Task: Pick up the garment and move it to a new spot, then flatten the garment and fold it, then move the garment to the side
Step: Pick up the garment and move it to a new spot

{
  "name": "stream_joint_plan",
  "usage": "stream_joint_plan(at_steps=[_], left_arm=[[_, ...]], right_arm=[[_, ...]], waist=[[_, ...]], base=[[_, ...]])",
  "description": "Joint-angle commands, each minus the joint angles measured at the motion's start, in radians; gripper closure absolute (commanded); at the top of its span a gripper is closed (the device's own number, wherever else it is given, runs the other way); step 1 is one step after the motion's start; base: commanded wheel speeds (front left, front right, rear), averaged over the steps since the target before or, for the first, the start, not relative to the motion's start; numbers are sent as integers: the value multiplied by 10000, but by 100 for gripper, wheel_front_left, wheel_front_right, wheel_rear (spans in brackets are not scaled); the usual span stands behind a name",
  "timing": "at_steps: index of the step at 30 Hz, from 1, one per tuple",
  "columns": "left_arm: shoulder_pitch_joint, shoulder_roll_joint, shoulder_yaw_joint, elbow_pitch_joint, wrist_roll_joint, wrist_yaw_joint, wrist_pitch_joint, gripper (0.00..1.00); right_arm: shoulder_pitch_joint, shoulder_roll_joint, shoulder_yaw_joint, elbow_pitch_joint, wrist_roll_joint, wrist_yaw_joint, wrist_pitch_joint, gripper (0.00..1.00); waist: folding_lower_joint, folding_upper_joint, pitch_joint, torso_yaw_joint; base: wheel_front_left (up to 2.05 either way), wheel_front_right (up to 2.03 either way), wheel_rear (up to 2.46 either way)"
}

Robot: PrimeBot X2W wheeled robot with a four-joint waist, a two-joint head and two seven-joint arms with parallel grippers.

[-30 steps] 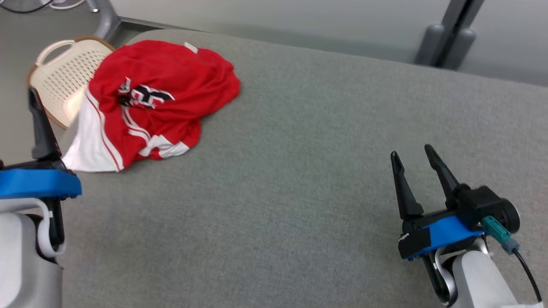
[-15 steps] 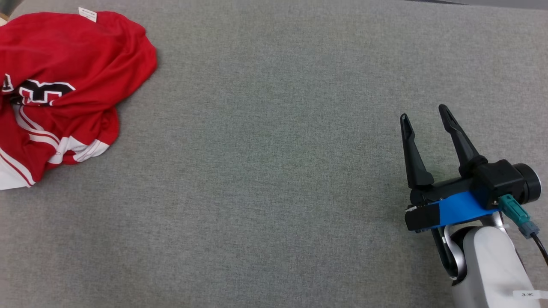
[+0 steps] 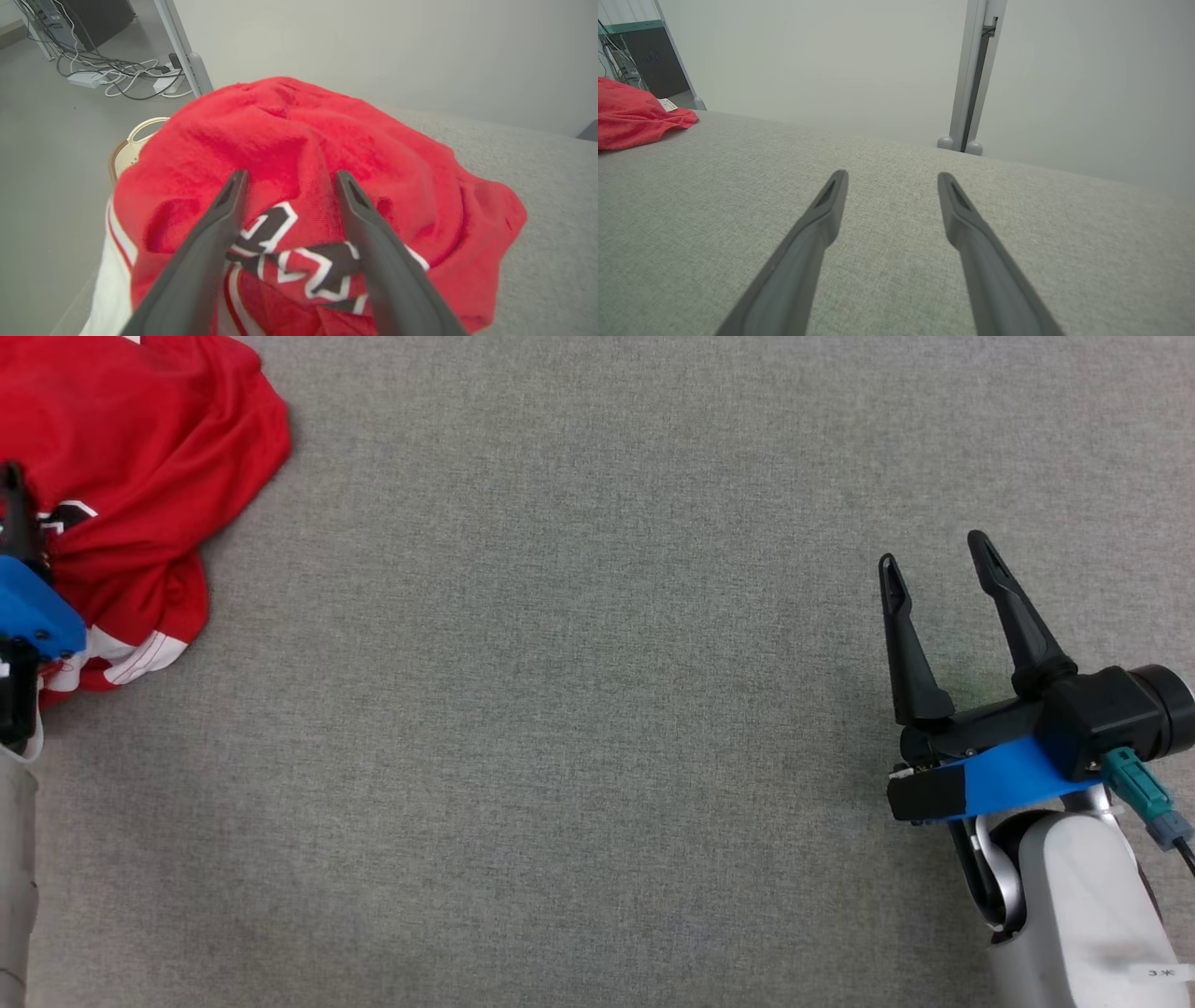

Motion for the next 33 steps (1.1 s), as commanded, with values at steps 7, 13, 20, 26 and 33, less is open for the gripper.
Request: stream_joint_plan(at_steps=[7,13,20,26,33], left_arm=[[-291,37,-732,844,-832,-19,462,0],[-404,272,-1217,1113,-1192,-20,153,100],[-832,596,-1505,1146,-1208,-19,-990,100],[-1340,927,-1834,671,-1017,-19,-1584,100],[-1959,1182,-2243,-719,-537,-16,-1810,100]], right_arm=[[-194,-45,56,-77,-57,1,19,0],[-174,-45,106,14,22,1,-55,0],[-48,-46,164,362,292,1,-313,0],[37,-47,290,838,653,1,-560,0],[339,-47,405,1339,1201,1,-832,0]], waist=[[-1,0,95,-95],[-1,0,-50,-149],[-1,0,-657,-155],[-1,0,-1376,-230],[-1,0,-2269,-531]], base=[[0,0,0],[0,0,0],[0,0,0],[0,0,0],[0,0,0]])
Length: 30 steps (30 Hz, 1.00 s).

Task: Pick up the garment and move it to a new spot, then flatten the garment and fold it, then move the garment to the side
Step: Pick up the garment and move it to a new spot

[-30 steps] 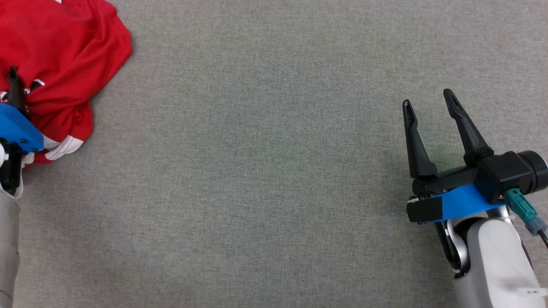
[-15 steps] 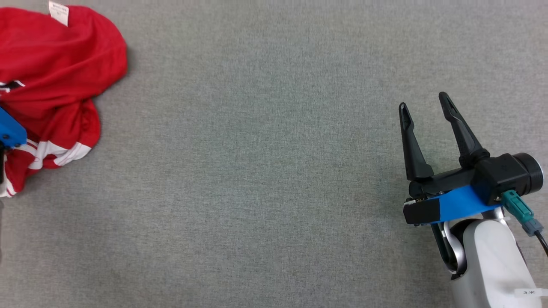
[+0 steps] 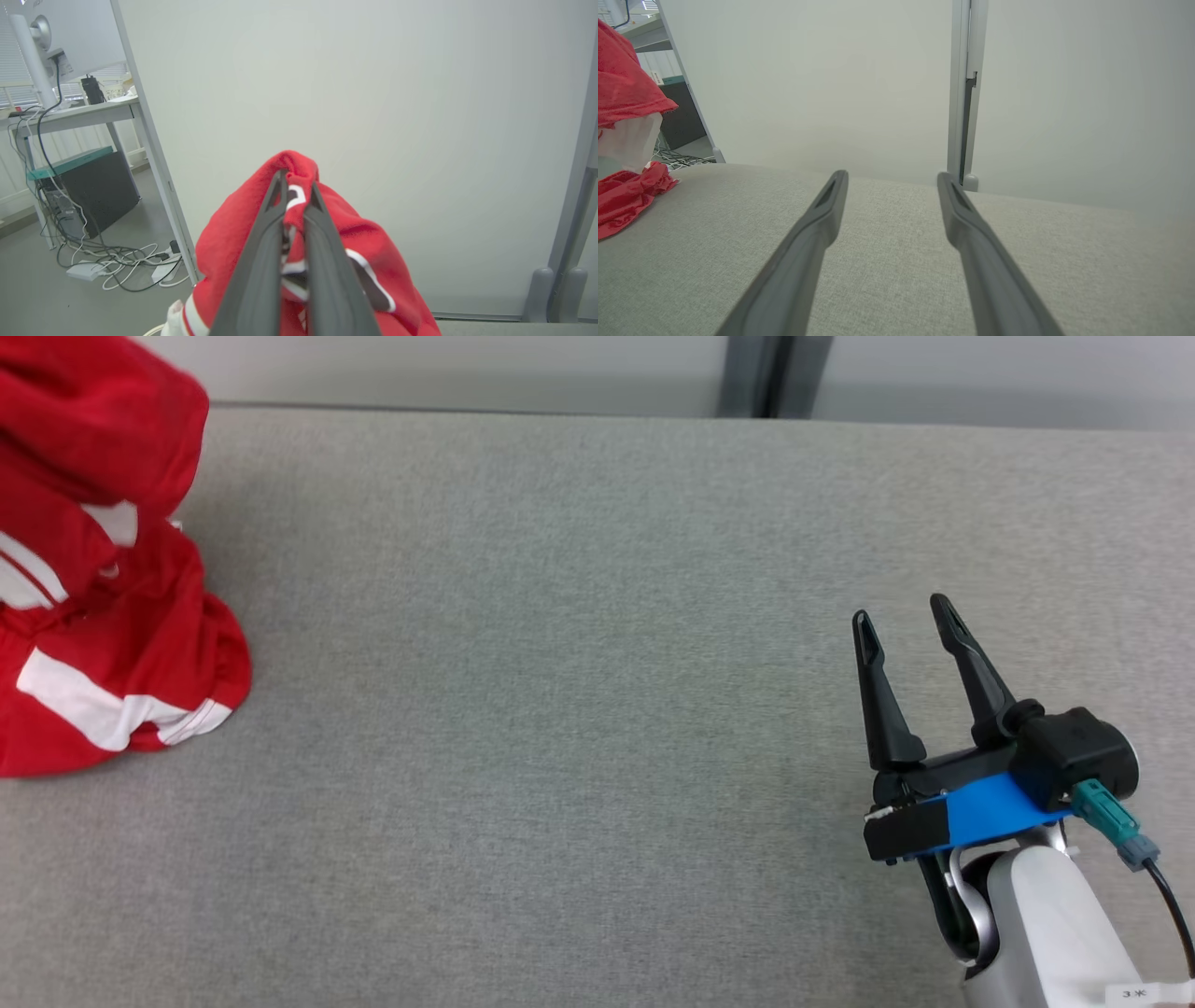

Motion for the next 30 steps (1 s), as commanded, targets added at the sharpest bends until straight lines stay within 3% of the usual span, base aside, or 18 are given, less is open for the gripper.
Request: stream_joint_plan(at_steps=[1,10,20,30], left_arm=[[-216,54,-140,-371,169,-11,-48,100],[-382,25,-526,-3080,295,48,486,100],[-35,-122,-1072,-6326,449,433,1723,100],[674,-731,-1945,-7681,393,509,2293,100]], right_arm=[[161,-48,-3,67,109,1,-99,0],[372,-49,190,177,843,1,-167,0],[556,-45,413,-136,1420,1,-173,0],[385,-45,492,-325,1691,1,-173,0]], waist=[[2,0,-346,-296],[2,0,-823,-1541],[2,0,-651,-3129],[2,0,-383,-3703]], base=[[0,0,0],[0,0,0],[0,0,0],[0,0,0]])
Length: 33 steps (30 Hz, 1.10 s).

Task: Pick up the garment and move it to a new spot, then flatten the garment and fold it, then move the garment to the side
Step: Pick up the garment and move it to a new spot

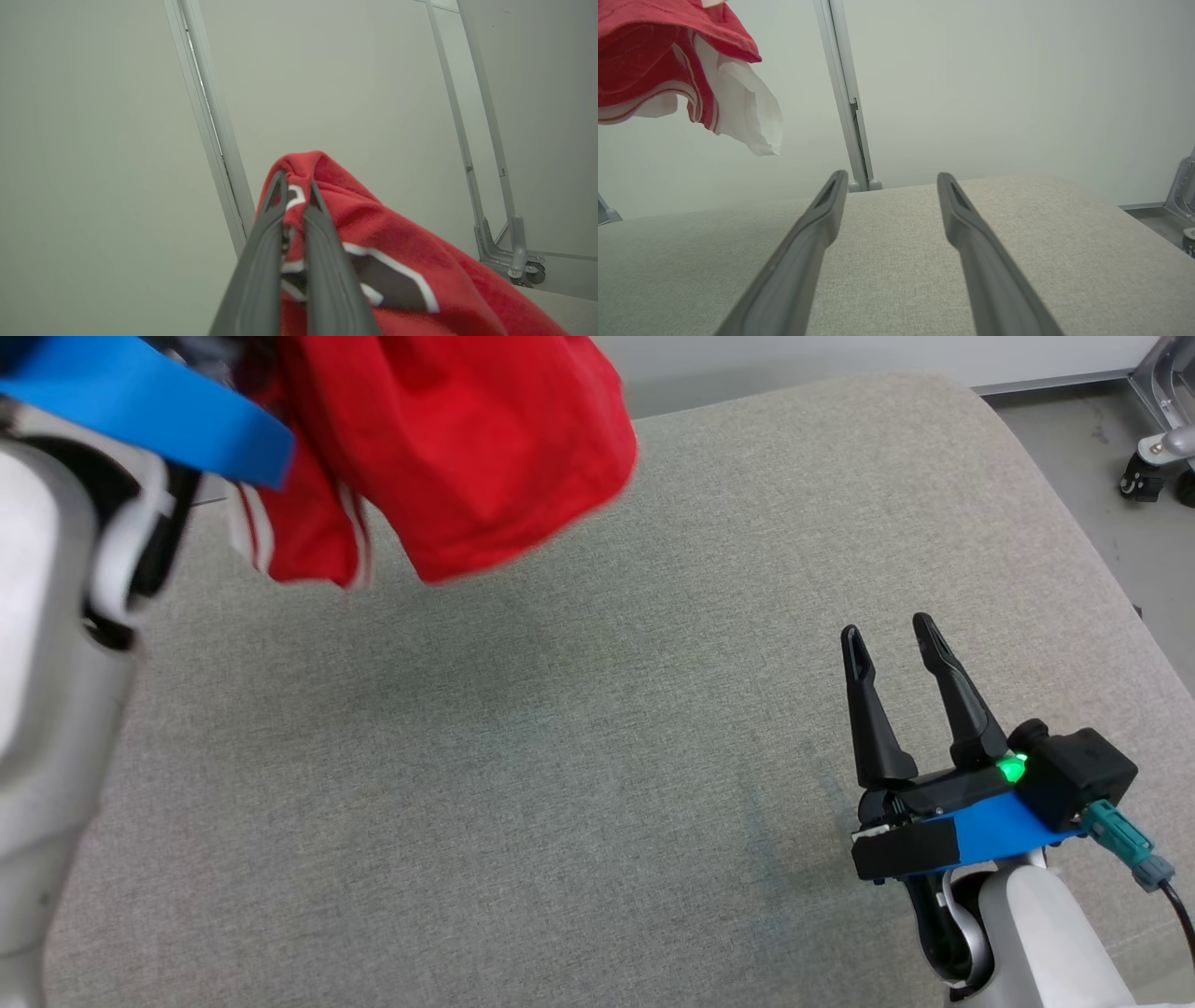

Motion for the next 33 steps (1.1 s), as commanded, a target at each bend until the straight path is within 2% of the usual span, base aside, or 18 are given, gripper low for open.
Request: stream_joint_plan(at_steps=[1,15,25,26,27,28,31,33], left_arm=[[355,-93,-144,-22,-27,59,-3,100],[3277,-1071,-1247,939,-448,385,-773,100],[4540,-2089,-2265,2213,-601,133,-1301,100],[4594,-2183,-2413,2366,-564,76,-1319,87],[4628,-2272,-2501,2491,-550,56,-1377,3],[4655,-2370,-2575,2610,-547,57,-1456,0],[4559,-2609,-2697,2853,-507,5,-1807,0],[4430,-2614,-2546,2825,-453,137,-2005,0]], right_arm=[[-36,-39,-4,-67,106,1,-47,0],[-91,-40,-36,-28,105,1,-47,0],[-61,-41,57,61,8,1,-44,0],[-54,-41,59,71,9,1,-45,0],[-44,-41,49,80,19,1,-45,0],[-27,-39,43,90,17,1,-45,0],[103,-39,-30,174,-59,1,-45,0],[149,-39,-10,210,-79,1,-43,0]], waist=[[0,0,27,-9],[0,0,152,272],[0,0,48,473],[0,0,39,488],[0,0,30,508],[0,0,10,535],[0,0,-155,714],[0,0,-272,838]], base=[[0,0,0],[0,0,0],[0,0,0],[0,0,0],[0,0,0],[0,0,0],[0,0,0],[0,0,0]])
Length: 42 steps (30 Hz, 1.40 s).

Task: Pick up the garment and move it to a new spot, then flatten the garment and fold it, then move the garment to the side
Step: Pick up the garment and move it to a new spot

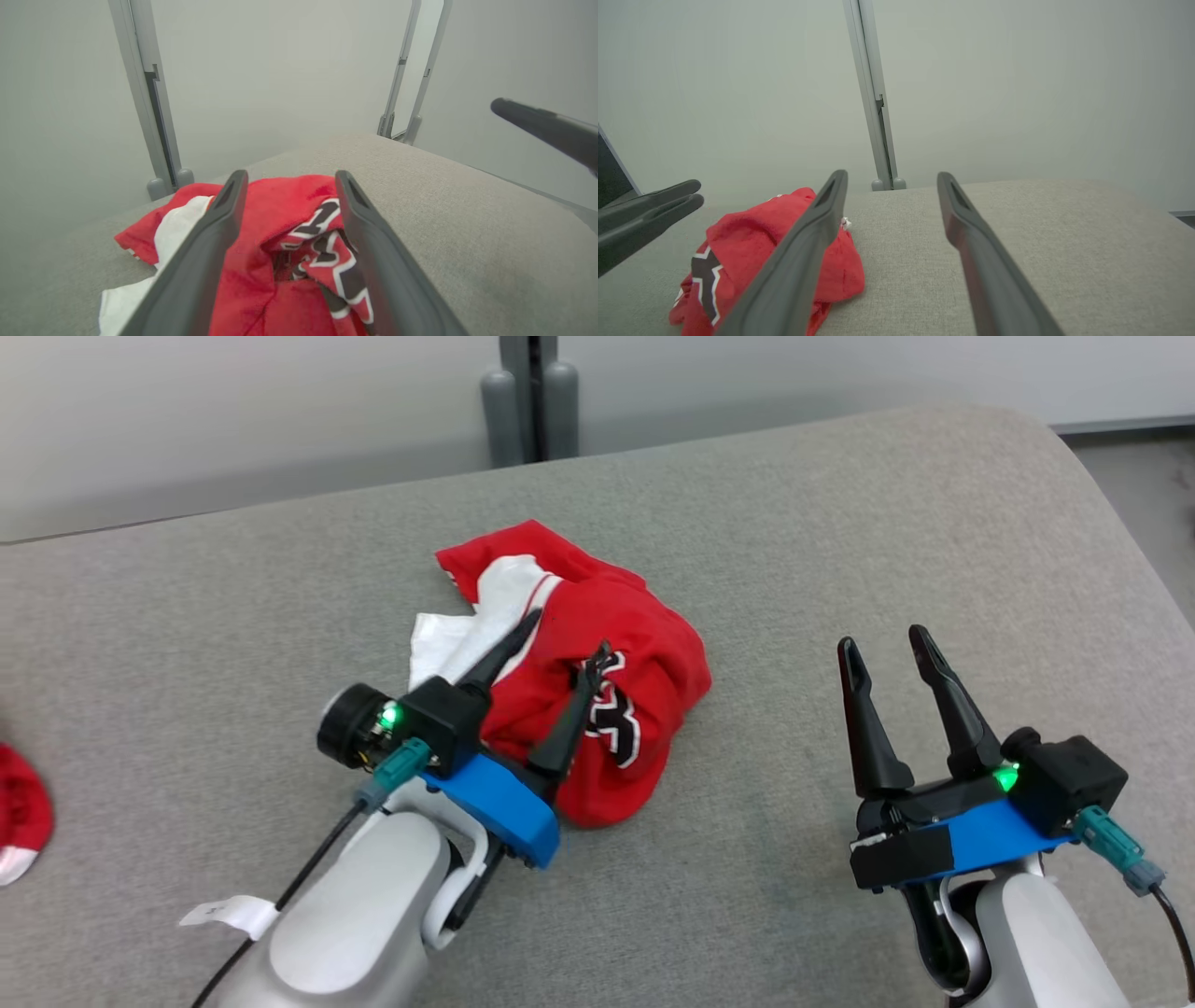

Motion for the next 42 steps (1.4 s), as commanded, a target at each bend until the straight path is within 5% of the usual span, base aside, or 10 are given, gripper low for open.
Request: stream_joint_plan(at_steps=[1,12,19,28,42], left_arm=[[-178,51,151,-49,24,106,-127,0],[798,546,2137,-1147,356,1195,-416,0],[2046,564,3831,-1946,671,1334,-422,0],[3582,283,5407,-2311,1372,905,-423,0],[4624,-481,6486,-2050,2357,208,-424,0]], right_arm=[[121,-41,-15,23,-19,1,-39,0],[367,-42,-85,84,-152,1,-39,0],[460,-39,-292,114,-347,1,-39,0],[747,-41,-633,201,-560,1,-40,0],[1201,-41,-1241,629,-811,1,-40,0]], waist=[[0,0,-66,77],[0,0,-603,963],[0,0,-784,1575],[0,0,-1099,2226],[0,0,-1551,2493]], base=[[0,0,0],[0,0,0],[0,0,0],[0,0,0],[0,0,0]])
